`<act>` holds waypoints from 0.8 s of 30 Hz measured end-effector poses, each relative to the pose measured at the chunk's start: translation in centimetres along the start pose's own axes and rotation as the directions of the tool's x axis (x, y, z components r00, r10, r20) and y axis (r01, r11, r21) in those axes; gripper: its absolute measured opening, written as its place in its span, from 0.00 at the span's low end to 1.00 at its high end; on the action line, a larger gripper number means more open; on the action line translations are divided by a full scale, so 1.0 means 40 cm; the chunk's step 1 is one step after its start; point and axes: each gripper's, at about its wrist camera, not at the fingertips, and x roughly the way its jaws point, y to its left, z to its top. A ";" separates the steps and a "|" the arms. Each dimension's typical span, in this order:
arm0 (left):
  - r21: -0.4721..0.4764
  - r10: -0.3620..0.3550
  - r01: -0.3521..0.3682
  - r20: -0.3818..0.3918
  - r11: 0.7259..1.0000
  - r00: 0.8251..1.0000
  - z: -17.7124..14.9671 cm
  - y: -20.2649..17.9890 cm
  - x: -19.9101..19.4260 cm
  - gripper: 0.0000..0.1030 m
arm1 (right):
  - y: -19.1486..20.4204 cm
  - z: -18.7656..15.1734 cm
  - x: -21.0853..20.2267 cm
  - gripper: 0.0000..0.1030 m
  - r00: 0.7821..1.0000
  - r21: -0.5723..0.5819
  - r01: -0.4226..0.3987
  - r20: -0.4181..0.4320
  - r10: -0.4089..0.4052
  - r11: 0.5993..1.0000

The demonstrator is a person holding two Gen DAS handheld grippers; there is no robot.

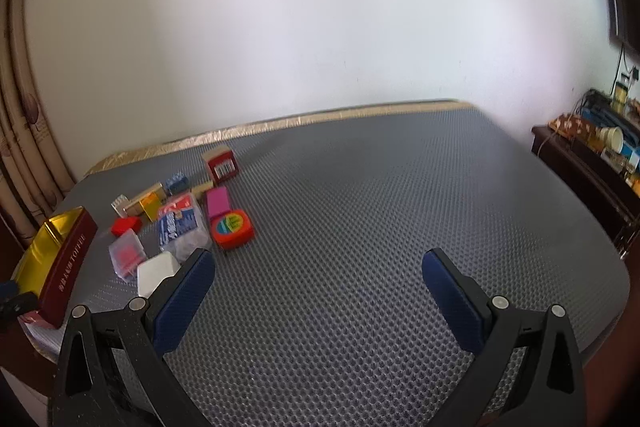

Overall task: Organize rigid objects
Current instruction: 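Move both tools toward the scattered objects beside the tin, then grasp the clear red case with left tool while right grasps white charger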

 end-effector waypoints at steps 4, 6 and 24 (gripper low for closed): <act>-0.102 -0.104 0.093 -0.104 0.990 0.989 0.064 -0.007 0.077 0.84 | -0.015 -0.015 0.025 1.00 0.999 0.016 -0.016 -0.043 0.016 1.000; -0.153 -0.143 0.120 -0.149 0.981 0.978 0.093 -0.010 0.114 0.84 | -0.022 -0.020 0.035 1.00 0.998 0.022 -0.023 -0.063 0.024 0.999; -0.469 -0.216 0.033 -0.341 0.882 0.915 0.217 -0.014 0.342 0.84 | -0.086 -0.042 0.098 1.00 0.979 0.101 -0.080 -0.178 0.097 0.992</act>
